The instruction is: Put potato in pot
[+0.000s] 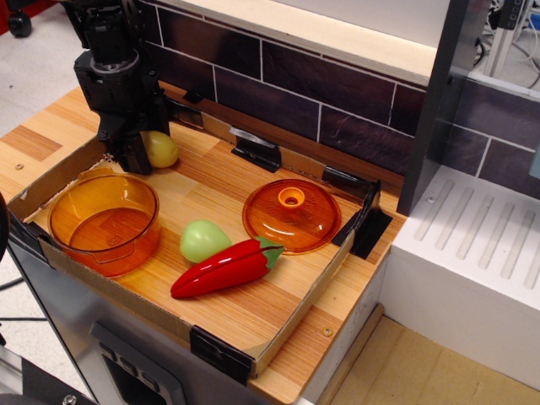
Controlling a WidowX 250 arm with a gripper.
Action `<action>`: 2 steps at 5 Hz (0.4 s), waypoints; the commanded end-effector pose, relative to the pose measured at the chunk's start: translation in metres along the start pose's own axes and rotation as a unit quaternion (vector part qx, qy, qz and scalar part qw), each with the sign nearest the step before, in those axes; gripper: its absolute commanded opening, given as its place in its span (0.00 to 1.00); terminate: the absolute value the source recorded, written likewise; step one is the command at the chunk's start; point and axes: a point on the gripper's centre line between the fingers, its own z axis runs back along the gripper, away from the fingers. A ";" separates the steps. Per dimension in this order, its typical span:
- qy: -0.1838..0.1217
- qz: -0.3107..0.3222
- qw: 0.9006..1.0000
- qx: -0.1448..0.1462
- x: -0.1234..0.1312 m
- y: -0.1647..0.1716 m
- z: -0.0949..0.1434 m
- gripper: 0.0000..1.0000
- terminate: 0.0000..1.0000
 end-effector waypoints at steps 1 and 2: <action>0.020 0.021 0.999 -0.037 -0.004 -0.022 0.060 0.00 0.00; 0.025 0.011 0.999 -0.033 -0.006 -0.014 0.080 0.00 0.00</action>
